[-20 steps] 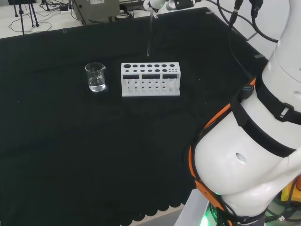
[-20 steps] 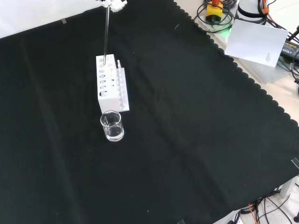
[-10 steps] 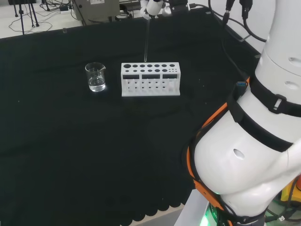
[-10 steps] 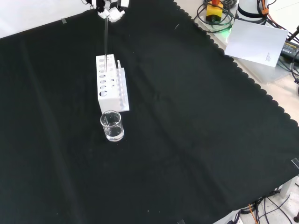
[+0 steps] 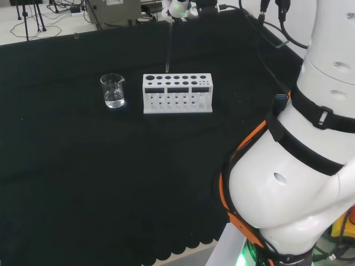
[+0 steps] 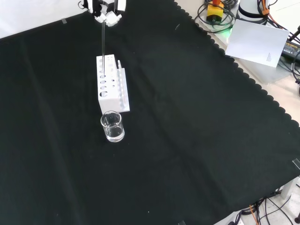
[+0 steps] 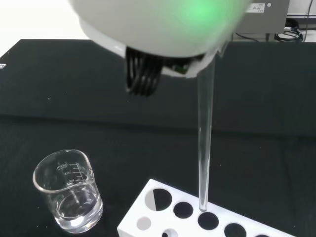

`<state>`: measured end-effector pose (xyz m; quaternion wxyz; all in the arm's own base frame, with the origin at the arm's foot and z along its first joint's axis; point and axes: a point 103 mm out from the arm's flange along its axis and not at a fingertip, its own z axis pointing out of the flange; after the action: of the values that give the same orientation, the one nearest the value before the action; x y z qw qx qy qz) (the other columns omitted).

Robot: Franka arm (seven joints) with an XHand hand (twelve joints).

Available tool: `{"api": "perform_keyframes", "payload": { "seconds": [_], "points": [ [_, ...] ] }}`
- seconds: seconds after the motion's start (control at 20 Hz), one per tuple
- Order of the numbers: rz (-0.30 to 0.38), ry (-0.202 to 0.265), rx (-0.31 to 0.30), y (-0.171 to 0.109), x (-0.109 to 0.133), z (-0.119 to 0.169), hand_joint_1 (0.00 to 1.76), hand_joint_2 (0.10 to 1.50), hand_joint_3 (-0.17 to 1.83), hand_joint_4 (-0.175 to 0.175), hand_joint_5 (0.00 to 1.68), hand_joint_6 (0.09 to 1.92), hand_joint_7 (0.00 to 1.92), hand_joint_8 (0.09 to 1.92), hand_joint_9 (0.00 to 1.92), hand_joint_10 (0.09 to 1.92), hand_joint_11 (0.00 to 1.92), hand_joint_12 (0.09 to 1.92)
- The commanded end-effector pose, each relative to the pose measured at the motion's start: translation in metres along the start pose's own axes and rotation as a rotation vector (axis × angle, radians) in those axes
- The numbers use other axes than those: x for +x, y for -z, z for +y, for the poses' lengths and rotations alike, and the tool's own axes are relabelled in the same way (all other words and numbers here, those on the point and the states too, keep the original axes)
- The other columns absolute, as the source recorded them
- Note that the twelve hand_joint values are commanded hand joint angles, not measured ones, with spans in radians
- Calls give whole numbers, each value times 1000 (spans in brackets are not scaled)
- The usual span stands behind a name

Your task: Put the glass rod back on the white test tube rack.

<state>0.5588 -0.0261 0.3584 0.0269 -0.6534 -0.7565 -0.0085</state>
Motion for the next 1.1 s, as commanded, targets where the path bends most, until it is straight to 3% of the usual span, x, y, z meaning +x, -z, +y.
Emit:
{"api": "perform_keyframes", "payload": {
  "seconds": [0.05, 0.8, 1.1],
  "points": [
    [9, 2, 5, -9, 0, 9, 1228, 461, 955, -175, 1369, 643, 1629, 874, 1828, 677, 1260, 762],
    [28, 6, 10, -16, -7, 5, 1228, 461, 955, -175, 1369, 645, 1629, 874, 1828, 677, 1261, 762],
    [22, 10, 38, -28, -6, 6, 1228, 461, 955, -175, 1368, 646, 1629, 875, 1828, 677, 1261, 762]
  ]
}}
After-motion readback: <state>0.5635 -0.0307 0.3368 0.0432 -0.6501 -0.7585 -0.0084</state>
